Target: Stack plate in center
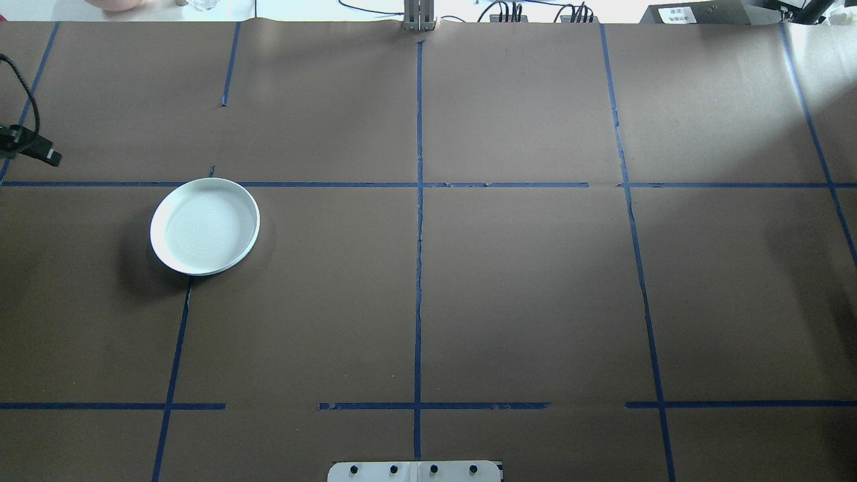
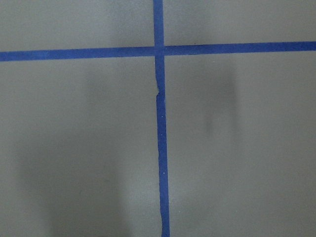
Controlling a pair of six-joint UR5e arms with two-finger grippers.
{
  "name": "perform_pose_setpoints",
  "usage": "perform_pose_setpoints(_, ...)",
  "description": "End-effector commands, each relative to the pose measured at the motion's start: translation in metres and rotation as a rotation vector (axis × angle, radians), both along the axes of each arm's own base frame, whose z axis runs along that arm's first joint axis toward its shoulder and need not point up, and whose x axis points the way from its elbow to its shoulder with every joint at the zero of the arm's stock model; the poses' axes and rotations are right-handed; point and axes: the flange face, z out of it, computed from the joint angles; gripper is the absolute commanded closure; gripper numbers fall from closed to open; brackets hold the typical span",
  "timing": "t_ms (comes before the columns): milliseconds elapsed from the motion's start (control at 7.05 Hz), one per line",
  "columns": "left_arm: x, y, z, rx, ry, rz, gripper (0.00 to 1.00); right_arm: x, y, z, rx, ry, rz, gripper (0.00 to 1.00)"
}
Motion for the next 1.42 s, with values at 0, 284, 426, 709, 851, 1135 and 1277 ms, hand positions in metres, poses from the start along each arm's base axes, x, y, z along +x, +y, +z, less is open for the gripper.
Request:
perform_pose_setpoints(0,-0.098,0.008,0.045,-0.025,-0.082,0.033,0.0,0.001,0.0,0.0,0.0,0.0,0.001,0.0)
perform_pose_setpoints(284,-0.18,0.029,0.072,-0.078,-0.11,0.043,0.0,0.0,0.0,0.0,0.0,0.0,0.0,0.0)
perform_pose_setpoints(426,-0.192,0.056,0.098,-0.124,-0.1,0.036,0.0,0.001,0.0,0.0,0.0,0.0,0.001,0.0)
perform_pose_setpoints(709,-0.182,0.097,0.127,-0.195,0.06,0.035,0.0,0.0,0.0,0.0,0.0,0.0,0.0,0.0)
perform_pose_setpoints(851,-0.185,0.102,0.129,-0.2,0.064,0.028,0.0,0.001,0.0,0.0,0.0,0.0,0.001,0.0)
perform_pose_setpoints(1135,-0.187,0.096,0.125,-0.191,0.055,0.025,0.0,0.001,0.0,0.0,0.0,0.0,0.001,0.0)
perform_pose_setpoints(1277,-0.187,0.096,0.125,-0.192,0.055,0.025,0.0,0.001,0.0,0.0,0.0,0.0,0.001,0.0)
